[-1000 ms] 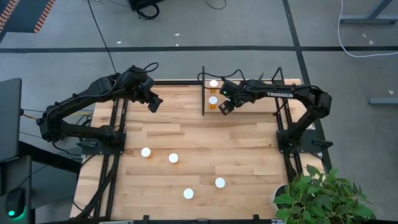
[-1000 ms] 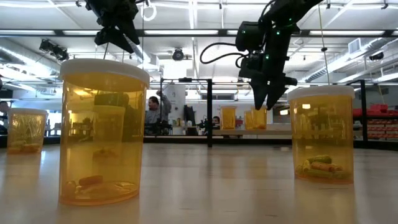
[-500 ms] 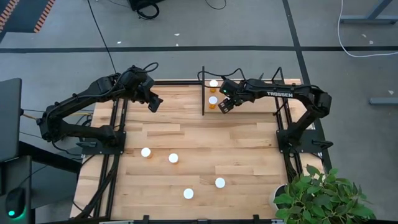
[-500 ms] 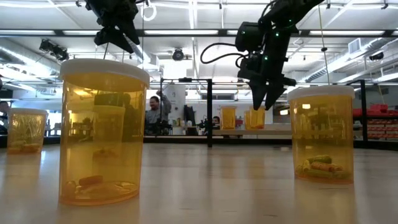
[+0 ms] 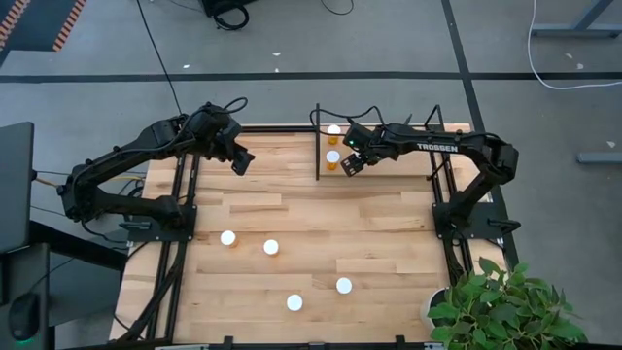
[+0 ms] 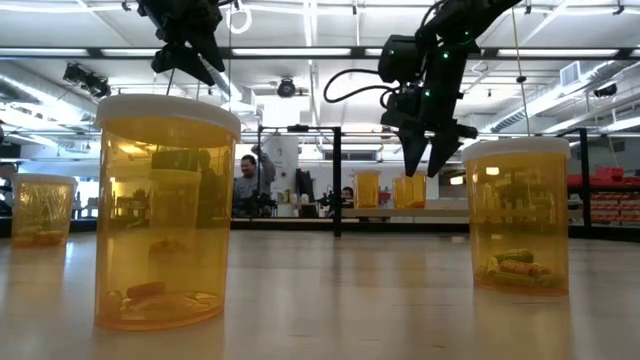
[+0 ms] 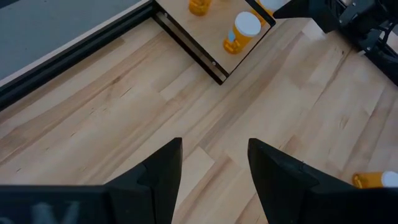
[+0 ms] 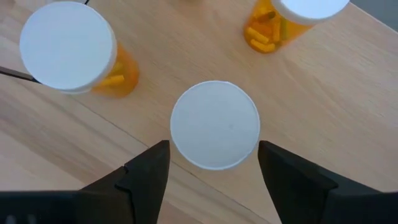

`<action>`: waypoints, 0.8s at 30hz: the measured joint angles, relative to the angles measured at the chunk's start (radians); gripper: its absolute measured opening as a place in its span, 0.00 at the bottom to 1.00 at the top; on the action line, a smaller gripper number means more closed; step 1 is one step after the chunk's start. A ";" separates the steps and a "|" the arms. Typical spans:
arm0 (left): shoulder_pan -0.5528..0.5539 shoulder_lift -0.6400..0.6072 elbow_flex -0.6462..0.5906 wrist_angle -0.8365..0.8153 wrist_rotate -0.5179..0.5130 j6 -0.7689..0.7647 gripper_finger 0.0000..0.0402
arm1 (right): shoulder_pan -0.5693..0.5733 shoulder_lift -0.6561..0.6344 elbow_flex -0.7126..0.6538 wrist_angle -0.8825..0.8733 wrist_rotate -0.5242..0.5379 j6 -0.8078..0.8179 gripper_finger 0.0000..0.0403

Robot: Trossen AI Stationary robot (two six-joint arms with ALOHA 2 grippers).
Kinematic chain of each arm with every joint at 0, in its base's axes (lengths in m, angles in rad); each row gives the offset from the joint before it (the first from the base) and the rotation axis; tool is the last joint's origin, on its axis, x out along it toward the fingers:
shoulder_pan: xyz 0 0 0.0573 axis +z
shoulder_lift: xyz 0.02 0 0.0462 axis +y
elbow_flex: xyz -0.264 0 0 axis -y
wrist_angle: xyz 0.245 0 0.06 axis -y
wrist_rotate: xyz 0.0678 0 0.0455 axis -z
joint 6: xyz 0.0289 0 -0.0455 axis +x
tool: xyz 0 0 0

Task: Pick and place medicine bottles onto shelf by color
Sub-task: Put the orange pill bottle on the shelf

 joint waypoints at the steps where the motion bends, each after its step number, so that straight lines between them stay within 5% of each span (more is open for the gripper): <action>1: 0.000 0.000 0.000 0.000 0.000 0.000 0.47 | 0.000 0.000 0.000 -0.001 0.000 0.001 0.64; 13: -0.003 0.000 0.000 0.001 0.006 0.008 0.50 | 0.048 -0.119 0.000 -0.081 -0.082 0.120 0.70; 24: -0.006 0.000 0.000 0.117 0.014 -0.018 0.59 | 0.349 -0.174 0.001 -0.075 -0.132 0.237 0.69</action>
